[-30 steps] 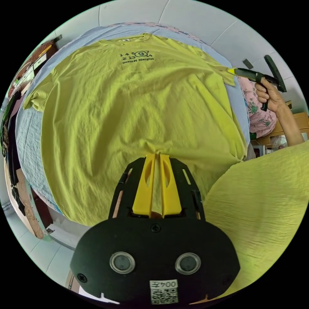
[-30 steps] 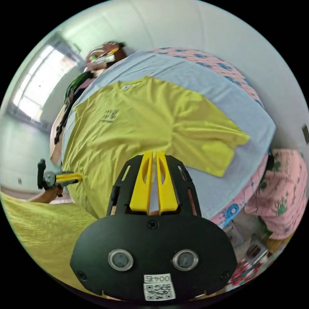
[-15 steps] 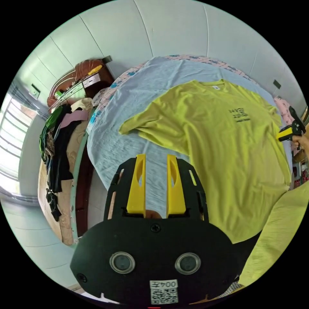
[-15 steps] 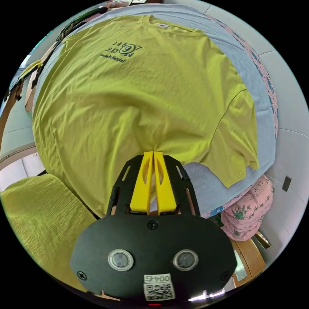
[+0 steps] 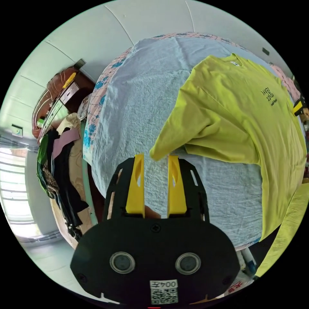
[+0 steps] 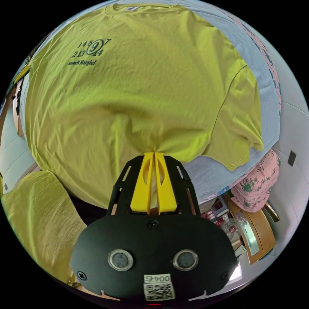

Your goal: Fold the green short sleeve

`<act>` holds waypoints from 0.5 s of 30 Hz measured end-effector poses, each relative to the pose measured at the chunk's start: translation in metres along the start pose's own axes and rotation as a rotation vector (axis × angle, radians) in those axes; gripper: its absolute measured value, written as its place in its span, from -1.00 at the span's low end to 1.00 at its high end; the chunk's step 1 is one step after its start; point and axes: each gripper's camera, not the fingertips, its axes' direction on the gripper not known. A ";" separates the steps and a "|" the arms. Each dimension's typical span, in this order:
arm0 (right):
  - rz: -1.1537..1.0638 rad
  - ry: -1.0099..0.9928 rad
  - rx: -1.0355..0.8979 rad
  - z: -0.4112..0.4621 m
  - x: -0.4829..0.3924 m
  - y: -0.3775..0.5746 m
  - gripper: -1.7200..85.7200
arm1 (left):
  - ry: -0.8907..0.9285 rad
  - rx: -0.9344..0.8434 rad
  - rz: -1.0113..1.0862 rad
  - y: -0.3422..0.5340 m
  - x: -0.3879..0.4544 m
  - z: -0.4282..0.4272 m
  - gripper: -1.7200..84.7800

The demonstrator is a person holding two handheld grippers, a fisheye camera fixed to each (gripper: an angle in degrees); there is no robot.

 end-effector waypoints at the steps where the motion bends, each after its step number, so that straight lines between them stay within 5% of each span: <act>1: 0.008 0.010 -0.010 0.003 -0.004 -0.004 -0.98 | 0.002 0.007 0.040 -0.006 -0.005 0.000 -0.83; 9: 0.088 0.015 0.012 0.025 -0.014 -0.012 -0.98 | 0.181 -0.122 0.059 -0.060 -0.081 -0.041 -0.91; 15: 0.072 0.066 -0.024 0.040 -0.026 -0.024 -0.98 | 0.269 -0.196 0.010 -0.100 -0.114 0.005 -0.81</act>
